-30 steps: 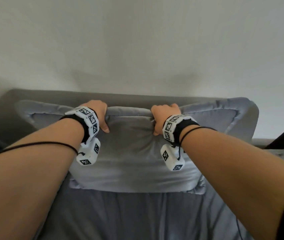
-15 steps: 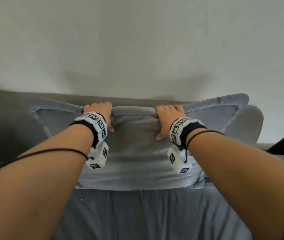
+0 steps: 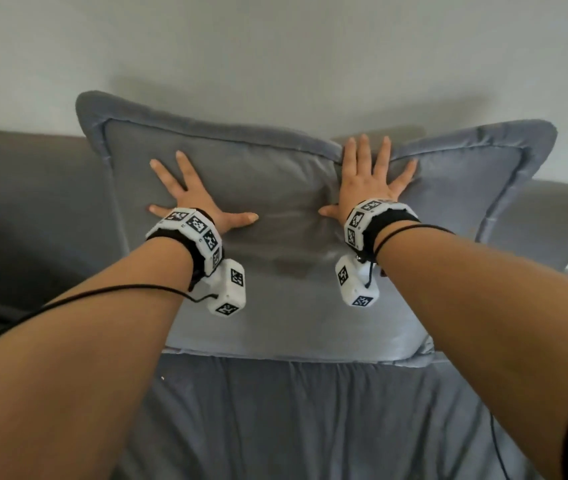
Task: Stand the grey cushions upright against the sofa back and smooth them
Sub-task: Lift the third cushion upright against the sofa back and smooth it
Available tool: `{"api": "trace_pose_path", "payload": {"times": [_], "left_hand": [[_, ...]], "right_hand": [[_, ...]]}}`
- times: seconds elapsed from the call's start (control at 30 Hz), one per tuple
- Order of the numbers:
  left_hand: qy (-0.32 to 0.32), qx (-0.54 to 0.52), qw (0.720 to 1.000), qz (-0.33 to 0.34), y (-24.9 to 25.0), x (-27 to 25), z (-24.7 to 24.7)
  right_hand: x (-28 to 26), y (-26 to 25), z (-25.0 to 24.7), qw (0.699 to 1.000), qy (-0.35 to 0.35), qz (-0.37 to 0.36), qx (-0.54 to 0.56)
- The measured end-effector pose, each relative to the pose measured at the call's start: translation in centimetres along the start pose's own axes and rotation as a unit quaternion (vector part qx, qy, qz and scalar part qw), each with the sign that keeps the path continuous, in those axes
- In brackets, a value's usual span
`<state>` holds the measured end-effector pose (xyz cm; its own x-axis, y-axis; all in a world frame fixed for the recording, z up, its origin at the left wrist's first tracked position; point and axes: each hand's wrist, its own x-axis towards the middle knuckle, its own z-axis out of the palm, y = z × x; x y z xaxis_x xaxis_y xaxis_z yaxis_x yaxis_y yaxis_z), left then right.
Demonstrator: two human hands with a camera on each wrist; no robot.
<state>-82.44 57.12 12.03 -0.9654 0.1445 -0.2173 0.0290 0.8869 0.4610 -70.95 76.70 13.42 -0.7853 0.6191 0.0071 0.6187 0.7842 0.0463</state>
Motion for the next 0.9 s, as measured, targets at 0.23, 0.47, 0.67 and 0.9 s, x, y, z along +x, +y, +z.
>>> {"api": "trace_pose_path", "payload": {"times": [0.23, 0.47, 0.67, 0.9], "left_hand": [[-0.009, -0.006, 1.0, -0.012, 0.8, 2.0, 0.2], [-0.005, -0.017, 1.0, 0.011, -0.2, 2.7, 0.7], [-0.008, -0.034, 0.999, 0.018, -1.1, -0.4, -0.2], [-0.04, -0.078, 0.996, 0.031, 0.9, -4.9, 0.6]], "right_hand": [[2.3, 0.7, -0.3, 0.999, -0.038, -0.02, 0.019], [1.3, 0.9, 0.0, 0.998, -0.029, -0.044, 0.028], [-3.4, 1.9, 0.8, 0.996, -0.053, -0.07, 0.018], [-7.5, 3.7, 1.3, 0.994, -0.11, 0.005, 0.008]]}}
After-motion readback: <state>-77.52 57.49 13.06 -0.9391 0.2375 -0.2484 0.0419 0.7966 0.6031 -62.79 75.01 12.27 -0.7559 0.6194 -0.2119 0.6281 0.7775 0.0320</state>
